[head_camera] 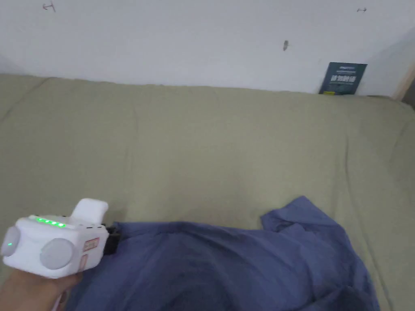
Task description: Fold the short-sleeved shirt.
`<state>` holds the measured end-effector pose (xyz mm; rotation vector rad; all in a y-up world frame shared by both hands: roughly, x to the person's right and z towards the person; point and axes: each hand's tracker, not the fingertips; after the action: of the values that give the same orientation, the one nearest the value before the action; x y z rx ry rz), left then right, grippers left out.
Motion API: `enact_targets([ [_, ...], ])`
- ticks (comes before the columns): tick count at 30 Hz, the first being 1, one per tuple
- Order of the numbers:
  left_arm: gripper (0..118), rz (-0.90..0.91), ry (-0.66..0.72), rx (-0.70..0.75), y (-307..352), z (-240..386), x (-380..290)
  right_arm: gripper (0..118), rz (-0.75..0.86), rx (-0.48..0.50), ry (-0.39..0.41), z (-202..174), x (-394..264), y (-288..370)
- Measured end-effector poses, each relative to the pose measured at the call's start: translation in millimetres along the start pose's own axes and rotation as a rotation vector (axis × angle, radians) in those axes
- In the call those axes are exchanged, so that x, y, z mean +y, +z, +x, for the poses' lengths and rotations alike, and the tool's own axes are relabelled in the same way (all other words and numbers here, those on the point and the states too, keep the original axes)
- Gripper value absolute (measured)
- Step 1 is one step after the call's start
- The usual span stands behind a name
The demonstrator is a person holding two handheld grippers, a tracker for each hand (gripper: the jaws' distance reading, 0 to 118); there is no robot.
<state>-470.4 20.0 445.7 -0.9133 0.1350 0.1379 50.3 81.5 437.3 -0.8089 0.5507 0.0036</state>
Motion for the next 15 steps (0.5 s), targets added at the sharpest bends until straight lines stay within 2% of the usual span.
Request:
enact_targets([
  [2, 10, 0.018, 0.004, -0.008, 14, 2, -2, 0, -0.022, -0.102, 0.064, 18, 33, -29],
  [3, 10, 0.024, 0.014, -0.028, 20, 4, -3, 6, -0.039, -0.123, 0.089, 31, 52, -51],
  [4, 10, 0.029, 0.015, -0.034, 25, 6, -3, 33, -0.038, -0.116, 0.081, 51, 68, -74],
  [5, 10, 0.034, 0.015, -0.034, 29, 7, -4, 92, -0.036, -0.130, 0.082, 61, 80, -91],
  [6, 11, 0.034, 0.016, -0.036, 33, 9, -3, 118, -0.058, -0.161, 0.091, 72, 94, -115],
  [8, 10, 0.045, 0.016, -0.040, 43, 18, -3, 116, -0.119, -0.196, 0.130, 91, 111, -155],
  [10, 11, 0.045, 0.022, -0.042, 49, 21, -2, 116, -0.175, -0.246, 0.109, 101, 129, -194],
  [12, 10, 0.048, 0.021, -0.032, 51, 18, 0, 116, -0.207, -0.247, 0.079, 111, 130, -216],
  [14, 10, 0.045, 0.037, -0.029, 52, 17, 1, 115, -0.277, -0.266, 0.095, 108, 127, -232],
  [15, 10, 0.045, 0.042, -0.027, 51, 14, 1, 104, -0.312, -0.253, 0.097, 103, 125, -235],
])
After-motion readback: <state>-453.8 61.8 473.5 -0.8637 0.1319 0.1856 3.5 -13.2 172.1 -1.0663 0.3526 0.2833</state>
